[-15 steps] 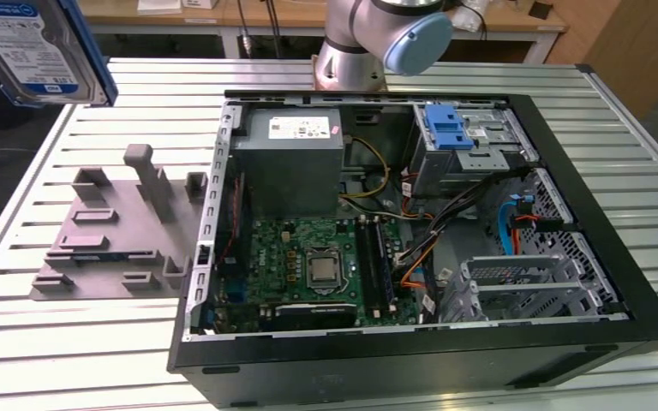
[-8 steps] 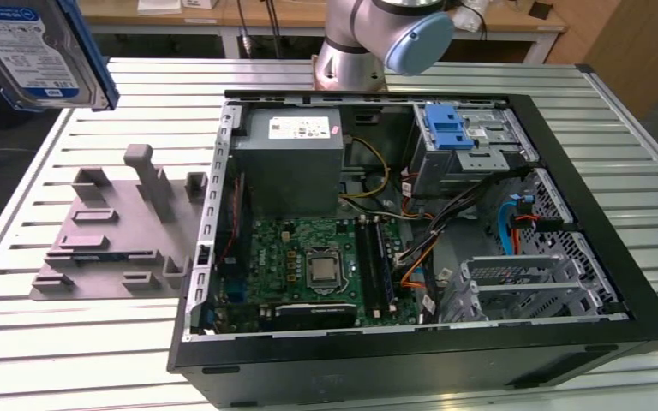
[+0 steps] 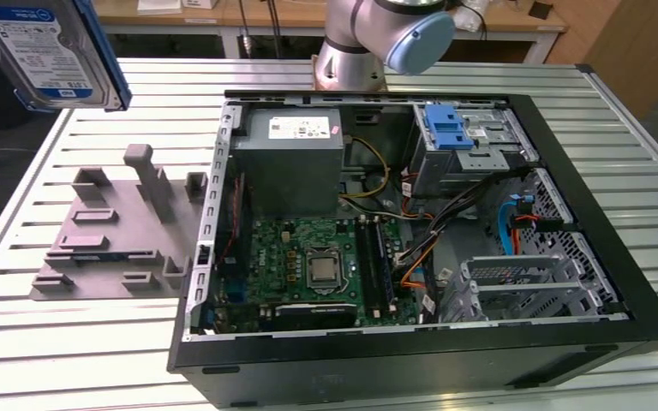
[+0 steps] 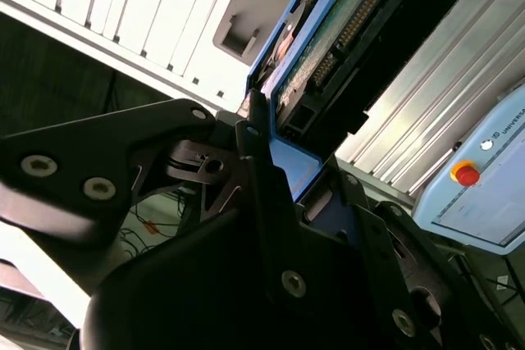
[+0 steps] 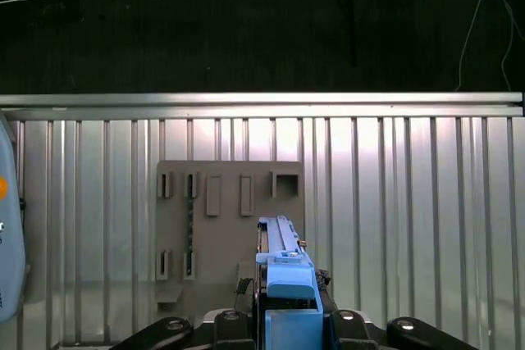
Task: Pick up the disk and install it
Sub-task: 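Pick up the disk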
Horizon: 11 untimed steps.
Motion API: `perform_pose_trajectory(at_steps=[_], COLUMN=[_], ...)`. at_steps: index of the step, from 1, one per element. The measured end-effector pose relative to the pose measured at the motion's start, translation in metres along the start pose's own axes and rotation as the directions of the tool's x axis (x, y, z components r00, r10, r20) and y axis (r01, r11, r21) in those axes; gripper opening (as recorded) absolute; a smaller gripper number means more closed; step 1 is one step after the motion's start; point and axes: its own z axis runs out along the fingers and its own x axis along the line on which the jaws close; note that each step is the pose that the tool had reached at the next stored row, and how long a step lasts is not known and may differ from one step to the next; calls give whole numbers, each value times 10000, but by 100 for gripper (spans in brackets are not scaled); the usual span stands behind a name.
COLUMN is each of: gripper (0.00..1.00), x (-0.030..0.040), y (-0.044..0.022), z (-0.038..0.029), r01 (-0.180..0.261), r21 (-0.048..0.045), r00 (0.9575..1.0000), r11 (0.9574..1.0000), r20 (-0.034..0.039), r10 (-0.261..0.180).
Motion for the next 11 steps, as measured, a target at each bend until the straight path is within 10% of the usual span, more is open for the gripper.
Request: perform_pose_trajectory(at_steps=[11], gripper=[36], x=[3], y=[-182], z=[-5], r01=[0], r21=[0], r00=[10000], r11=[10000], r20=[1], r10=[0])
